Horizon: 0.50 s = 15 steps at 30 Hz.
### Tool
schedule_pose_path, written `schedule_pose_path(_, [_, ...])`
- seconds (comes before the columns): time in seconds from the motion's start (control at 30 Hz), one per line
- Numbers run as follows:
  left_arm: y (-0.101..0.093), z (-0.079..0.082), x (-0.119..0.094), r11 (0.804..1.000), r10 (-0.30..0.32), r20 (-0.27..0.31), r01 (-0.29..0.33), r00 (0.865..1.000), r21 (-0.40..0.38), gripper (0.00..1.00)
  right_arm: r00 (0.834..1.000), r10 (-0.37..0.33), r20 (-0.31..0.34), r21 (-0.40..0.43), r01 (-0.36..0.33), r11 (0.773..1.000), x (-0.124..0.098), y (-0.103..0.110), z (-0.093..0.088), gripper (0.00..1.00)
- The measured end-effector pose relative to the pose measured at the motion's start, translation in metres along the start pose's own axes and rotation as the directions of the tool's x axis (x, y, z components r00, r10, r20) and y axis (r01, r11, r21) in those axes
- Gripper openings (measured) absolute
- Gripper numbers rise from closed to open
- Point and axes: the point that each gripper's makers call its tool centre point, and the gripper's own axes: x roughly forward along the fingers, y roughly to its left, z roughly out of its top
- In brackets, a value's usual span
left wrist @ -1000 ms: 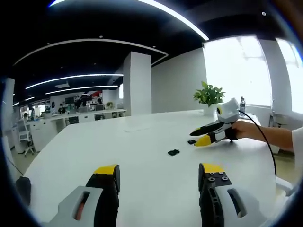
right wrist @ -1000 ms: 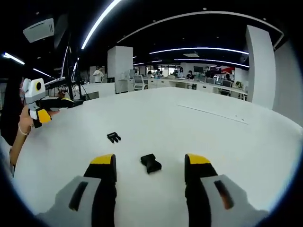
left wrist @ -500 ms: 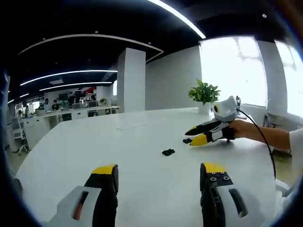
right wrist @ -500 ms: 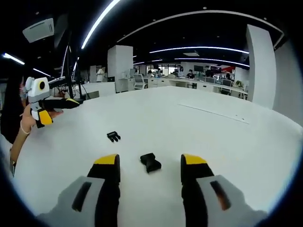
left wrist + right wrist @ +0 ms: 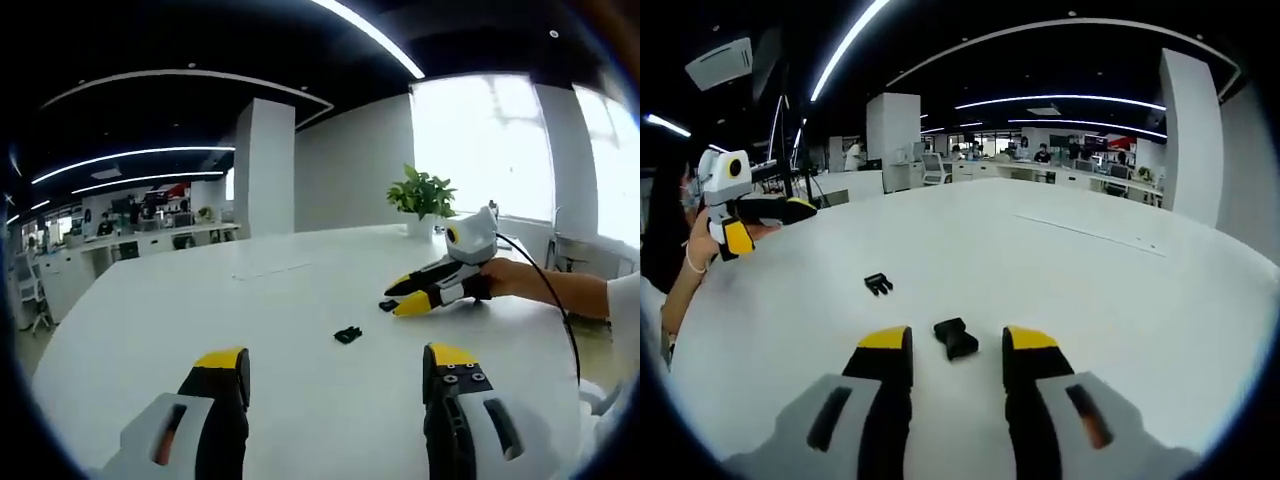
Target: Snap the two parts of the plastic buckle together until the buckle closes and remains connected.
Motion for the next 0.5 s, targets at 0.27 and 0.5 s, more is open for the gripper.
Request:
schedule_pose_path(0.27, [-0.001, 0.002, 0.007, 1.000, -0.024, -0.008, 0.024, 1.000, -0.001, 0.71, 1.000, 0.010, -0.013, 0.008, -0.010, 1.000, 0.001, 0.001, -0.003, 0.30])
schedule_pose_path(0.5, [-0.002, -0.007, 0.016, 0.998, -0.025, -0.078, 0.029, 0.997, 0.056, 0.71, 1.000, 0.008, -0.013, 0.016, -0.008, 1.000, 0.001, 0.004, -0.004, 0.26])
